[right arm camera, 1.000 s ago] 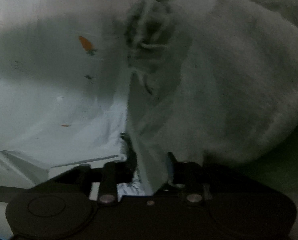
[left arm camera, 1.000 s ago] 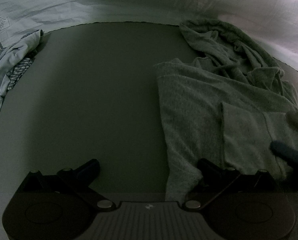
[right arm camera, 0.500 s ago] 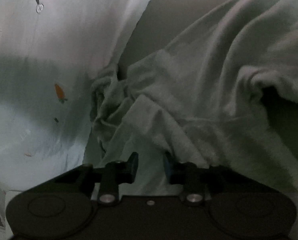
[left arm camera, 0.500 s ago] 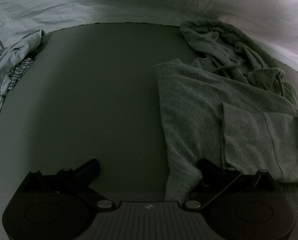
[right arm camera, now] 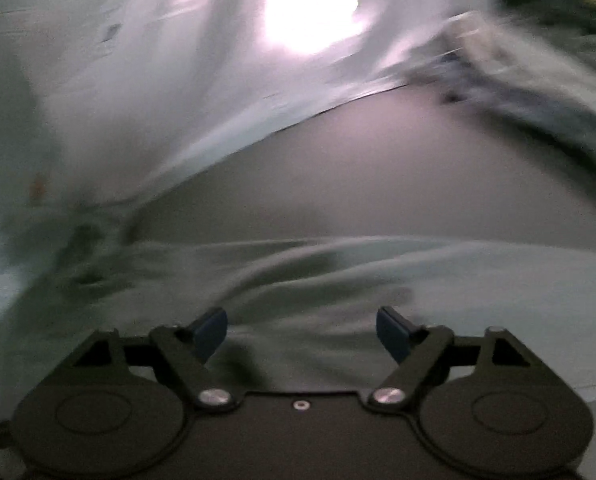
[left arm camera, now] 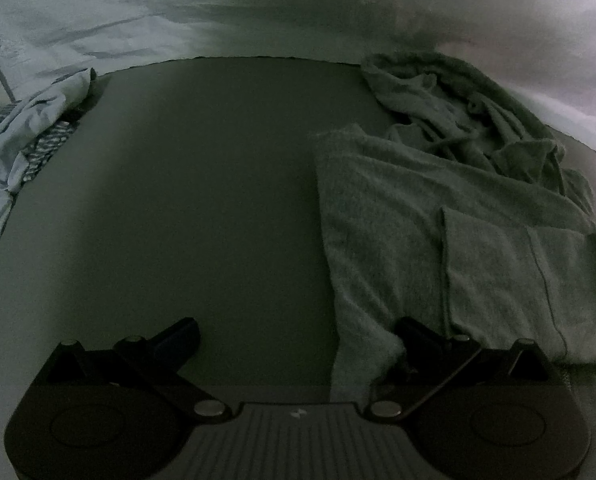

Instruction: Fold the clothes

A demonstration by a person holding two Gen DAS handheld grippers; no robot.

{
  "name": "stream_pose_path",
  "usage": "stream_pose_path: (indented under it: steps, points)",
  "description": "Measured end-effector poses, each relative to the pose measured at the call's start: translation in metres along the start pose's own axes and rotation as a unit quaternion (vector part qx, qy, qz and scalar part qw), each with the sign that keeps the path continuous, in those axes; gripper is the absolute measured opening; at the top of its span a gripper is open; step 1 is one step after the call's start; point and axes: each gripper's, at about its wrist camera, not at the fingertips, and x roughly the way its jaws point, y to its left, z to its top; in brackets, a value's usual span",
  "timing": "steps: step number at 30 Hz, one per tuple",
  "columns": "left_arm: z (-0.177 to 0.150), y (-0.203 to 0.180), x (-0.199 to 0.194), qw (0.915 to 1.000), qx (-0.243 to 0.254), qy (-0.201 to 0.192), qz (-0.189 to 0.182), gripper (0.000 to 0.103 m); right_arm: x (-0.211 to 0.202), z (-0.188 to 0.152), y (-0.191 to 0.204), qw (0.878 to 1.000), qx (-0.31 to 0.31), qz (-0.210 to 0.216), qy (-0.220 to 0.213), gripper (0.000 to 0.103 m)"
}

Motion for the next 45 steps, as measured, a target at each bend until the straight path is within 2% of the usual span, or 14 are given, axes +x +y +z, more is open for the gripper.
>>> stream_pose_path:
  steps: [4,9,16,21,25,28,31,35,38,39,40,41,43,45]
  points:
    - [0.004,-0.002,0.001,0.9998,-0.010,0.018,0.006,0.103,-0.024,-0.007,-0.043,0.995,0.009,-0.085,-0.056,0.082]
    - [0.013,0.004,0.001,0.9973,-0.034,0.065,-0.002,0.103,-0.055,-0.013,-0.098,0.977,0.032,-0.183,-0.104,0.081]
    - [0.005,0.001,-0.001,0.9984,-0.019,0.053,0.005,0.103,-0.079,-0.018,-0.159,0.953,0.055,-0.271,-0.122,0.081]
    - [-0.003,-0.001,-0.004,0.9993,-0.019,0.033,0.006,0.103,-0.089,-0.018,-0.190,0.942,0.050,-0.307,-0.128,0.081]
    - [-0.008,-0.001,-0.006,0.9997,-0.019,0.015,0.009,0.103,-0.096,-0.015,-0.211,0.938,0.025,-0.322,-0.124,0.081]
    - [-0.006,-0.001,-0.005,0.9996,-0.018,0.017,0.009,0.103,-0.098,-0.010,-0.225,0.935,0.007,-0.333,-0.117,0.082]
    - [0.000,-0.002,-0.003,0.9992,-0.020,0.034,0.010,0.103,-0.100,-0.009,-0.241,0.937,0.030,-0.332,-0.107,0.091]
    - [0.000,-0.002,-0.003,0.9990,-0.022,0.036,0.011,0.103,-0.101,-0.010,-0.249,0.940,0.064,-0.318,-0.108,0.089]
    - [-0.003,-0.001,-0.004,0.9993,-0.023,0.028,0.012,0.103,-0.101,-0.010,-0.244,0.939,0.078,-0.315,-0.114,0.075]
    - [-0.003,-0.001,-0.005,0.9993,-0.023,0.026,0.012,0.103,-0.102,-0.010,-0.242,0.939,0.084,-0.313,-0.118,0.061]
    - [-0.004,-0.001,-0.005,0.9993,-0.023,0.026,0.012,0.103,-0.103,-0.010,-0.242,0.938,0.097,-0.310,-0.121,0.040]
    - [-0.004,-0.001,-0.005,0.9993,-0.024,0.025,0.012,0.103,-0.105,-0.010,-0.241,0.937,0.110,-0.308,-0.124,0.033]
    - [-0.004,-0.001,-0.005,0.9993,-0.024,0.024,0.013,0.103,-0.112,-0.014,-0.247,0.938,0.158,-0.276,-0.140,0.020]
    - [-0.005,-0.001,-0.005,0.9994,-0.024,0.022,0.013,0.103,-0.119,-0.020,-0.256,0.935,0.220,-0.229,-0.157,0.012]
